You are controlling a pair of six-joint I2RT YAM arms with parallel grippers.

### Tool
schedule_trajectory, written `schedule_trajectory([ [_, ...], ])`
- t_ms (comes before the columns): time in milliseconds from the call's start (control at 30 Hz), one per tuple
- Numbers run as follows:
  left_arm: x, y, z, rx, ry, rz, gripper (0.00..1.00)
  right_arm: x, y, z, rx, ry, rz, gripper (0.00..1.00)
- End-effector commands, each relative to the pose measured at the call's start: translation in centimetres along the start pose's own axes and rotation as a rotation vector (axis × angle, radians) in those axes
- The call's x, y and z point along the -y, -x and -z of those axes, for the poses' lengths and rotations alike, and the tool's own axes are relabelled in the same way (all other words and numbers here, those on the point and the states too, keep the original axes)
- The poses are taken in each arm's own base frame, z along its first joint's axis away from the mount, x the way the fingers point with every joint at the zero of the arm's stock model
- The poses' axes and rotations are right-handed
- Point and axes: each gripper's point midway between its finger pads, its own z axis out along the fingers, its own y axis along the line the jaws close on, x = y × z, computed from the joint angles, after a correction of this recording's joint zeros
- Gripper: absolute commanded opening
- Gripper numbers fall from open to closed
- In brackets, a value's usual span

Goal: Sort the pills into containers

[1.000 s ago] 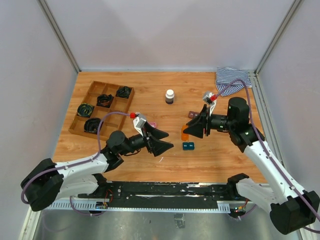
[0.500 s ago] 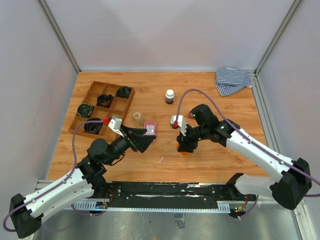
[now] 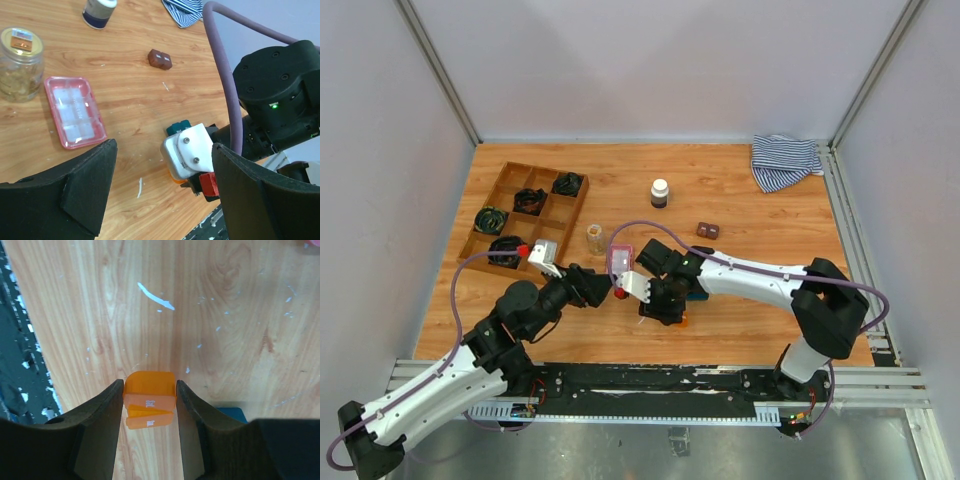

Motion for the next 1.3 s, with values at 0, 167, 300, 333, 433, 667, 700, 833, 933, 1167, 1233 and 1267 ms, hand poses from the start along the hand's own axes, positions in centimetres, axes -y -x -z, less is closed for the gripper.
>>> schedule_trajectory([
  [0, -0.3, 0.8, 0.4, 0.037, 0.024, 0.014, 0.83, 0.9, -0.1, 0.1, -0.053, -0.064, 0.032, 0.42],
  [167, 0.0, 0.8, 0.5, 0.033, 0.01, 0.018, 0.83, 0.2, -0.3, -0.6, -0.061, -0.025, 0.018, 0.53],
  [300, 0.6, 0.8, 0.5, 0.023, -0.017, 0.017, 0.83, 0.1, -0.1, -0.4, -0.053, -0.023, 0.01, 0.65],
  [333, 0.9, 0.9, 0.6, 0.022, -0.029, 0.017, 0.83, 0.1, 0.0, -0.2, -0.047, -0.022, 0.01, 0.67],
  [433, 2.0, 1.1, 0.7, 0.012, -0.077, 0.02, 0.83, -0.2, 0.6, 1.0, -0.007, -0.004, 0.006, 0.71],
  [667, 5.4, -0.5, 1.0, -0.046, -0.288, 0.053, 0.83, -1.7, 1.4, 7.7, 0.27, 0.127, 0.054, 0.77],
  [700, 5.8, -0.8, 1.0, -0.052, -0.318, 0.062, 0.83, -1.9, 1.3, 8.6, 0.317, 0.142, 0.05, 0.79],
  [833, 6.9, -1.9, 0.6, -0.079, -0.402, 0.092, 0.83, -3.1, 0.1, 10.2, 0.45, 0.163, 0.101, 0.87],
  [933, 6.9, -3.1, -0.3, -0.121, -0.402, 0.107, 0.83, -3.6, -1.0, 8.5, 0.508, 0.117, 0.2, 1.0],
  [1167, 4.5, -6.1, -2.2, -0.2, -0.29, 0.142, 0.82, -0.5, -2.3, 5.4, 0.426, 0.002, 0.132, 1.0],
  [1233, 3.0, -6.8, -2.7, -0.198, -0.223, 0.153, 0.82, 0.1, -2.5, 4.5, 0.39, -0.023, 0.104, 0.99],
  [1267, 2.3, -7.1, -2.9, -0.198, -0.195, 0.157, 0.81, 0.2, -2.4, 4.2, 0.375, -0.034, 0.1, 0.99],
])
